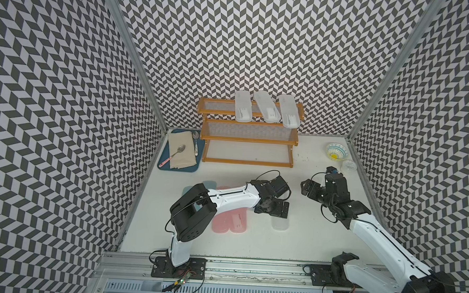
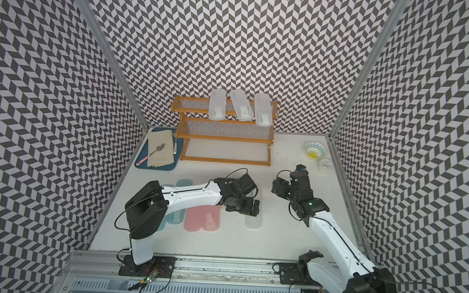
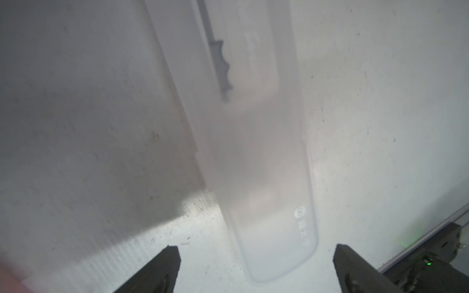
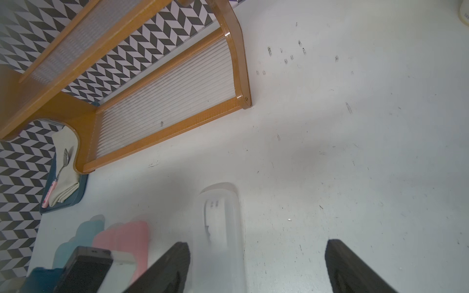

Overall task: Place the pencil cases on the shelf according to color
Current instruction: Pick up the pencil case from the center of the board.

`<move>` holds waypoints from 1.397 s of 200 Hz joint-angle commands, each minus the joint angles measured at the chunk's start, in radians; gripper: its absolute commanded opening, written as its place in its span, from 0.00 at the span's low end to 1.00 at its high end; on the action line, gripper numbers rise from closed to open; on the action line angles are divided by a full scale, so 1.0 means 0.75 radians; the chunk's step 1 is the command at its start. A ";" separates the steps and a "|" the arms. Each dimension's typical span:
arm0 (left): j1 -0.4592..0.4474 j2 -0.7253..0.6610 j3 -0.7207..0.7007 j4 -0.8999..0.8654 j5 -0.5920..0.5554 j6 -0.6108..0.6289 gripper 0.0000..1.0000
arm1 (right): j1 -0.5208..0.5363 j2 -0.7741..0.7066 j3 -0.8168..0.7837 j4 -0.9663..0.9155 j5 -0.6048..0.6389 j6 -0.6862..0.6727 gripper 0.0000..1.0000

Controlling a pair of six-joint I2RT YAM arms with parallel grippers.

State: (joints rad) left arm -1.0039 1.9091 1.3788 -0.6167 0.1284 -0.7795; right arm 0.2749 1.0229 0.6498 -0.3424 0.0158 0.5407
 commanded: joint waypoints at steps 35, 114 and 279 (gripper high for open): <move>-0.038 0.208 0.177 -0.105 0.039 -0.085 1.00 | -0.014 -0.055 -0.030 0.035 0.061 -0.053 0.90; -0.164 0.318 0.226 -0.216 -0.042 -0.194 1.00 | -0.021 -0.148 -0.082 0.052 0.008 -0.080 0.91; -0.205 0.419 0.320 -0.622 -0.350 -0.160 0.76 | -0.047 -0.306 -0.094 0.052 -0.042 -0.082 0.92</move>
State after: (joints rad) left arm -1.1522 2.1998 1.7130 -0.9432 -0.0219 -0.9119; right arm 0.2440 0.8104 0.5892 -0.3443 -0.0063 0.4896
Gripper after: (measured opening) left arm 0.801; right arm 0.923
